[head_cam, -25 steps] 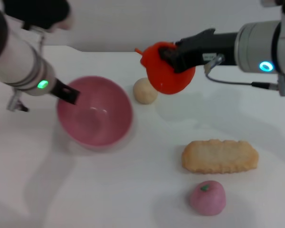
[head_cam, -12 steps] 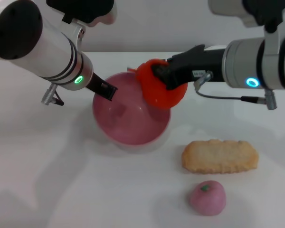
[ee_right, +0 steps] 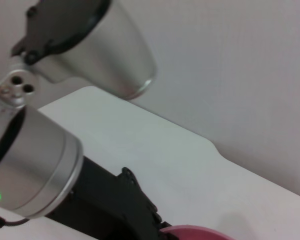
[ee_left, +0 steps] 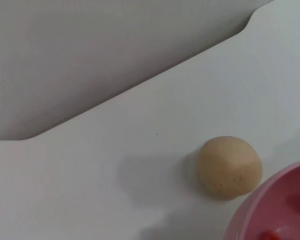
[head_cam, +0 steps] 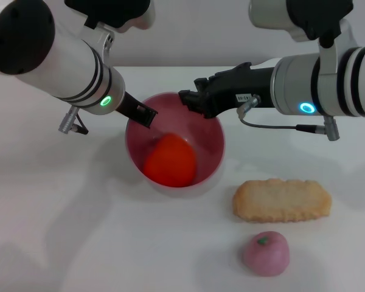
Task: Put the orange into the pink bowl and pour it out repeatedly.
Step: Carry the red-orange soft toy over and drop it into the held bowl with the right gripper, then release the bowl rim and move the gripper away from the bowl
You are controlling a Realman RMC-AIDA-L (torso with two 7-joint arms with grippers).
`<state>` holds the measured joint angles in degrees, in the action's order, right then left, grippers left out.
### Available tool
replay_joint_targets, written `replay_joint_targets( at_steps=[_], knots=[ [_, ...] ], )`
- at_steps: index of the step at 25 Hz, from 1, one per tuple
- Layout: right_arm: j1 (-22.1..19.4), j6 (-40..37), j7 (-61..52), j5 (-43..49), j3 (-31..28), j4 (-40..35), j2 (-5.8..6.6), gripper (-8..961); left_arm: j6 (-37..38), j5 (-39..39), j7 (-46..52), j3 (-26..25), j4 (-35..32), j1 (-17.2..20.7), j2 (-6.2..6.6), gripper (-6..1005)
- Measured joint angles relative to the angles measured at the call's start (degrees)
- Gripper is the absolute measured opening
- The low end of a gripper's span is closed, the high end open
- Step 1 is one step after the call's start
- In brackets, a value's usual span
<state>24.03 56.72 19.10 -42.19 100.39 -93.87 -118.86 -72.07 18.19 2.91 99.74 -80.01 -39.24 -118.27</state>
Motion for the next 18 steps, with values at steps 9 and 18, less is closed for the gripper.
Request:
replay_joint_targets(
  at_steps=[9, 18],
  knots=[
    [-6.61, -11.04, 0.58, 12.33, -0.93, -2.82, -0.26, 538, -0.2, 3.27, -1.05, 0.01, 0.68, 0.05, -0.03, 123],
    [-16.3, -26.03, 1.67, 15.9, -2.91, -3.24, -0.51, 569, -1.32, 6.5, -1.32, 0.01, 3.37, -0.77, -0.2, 125]
  ],
)
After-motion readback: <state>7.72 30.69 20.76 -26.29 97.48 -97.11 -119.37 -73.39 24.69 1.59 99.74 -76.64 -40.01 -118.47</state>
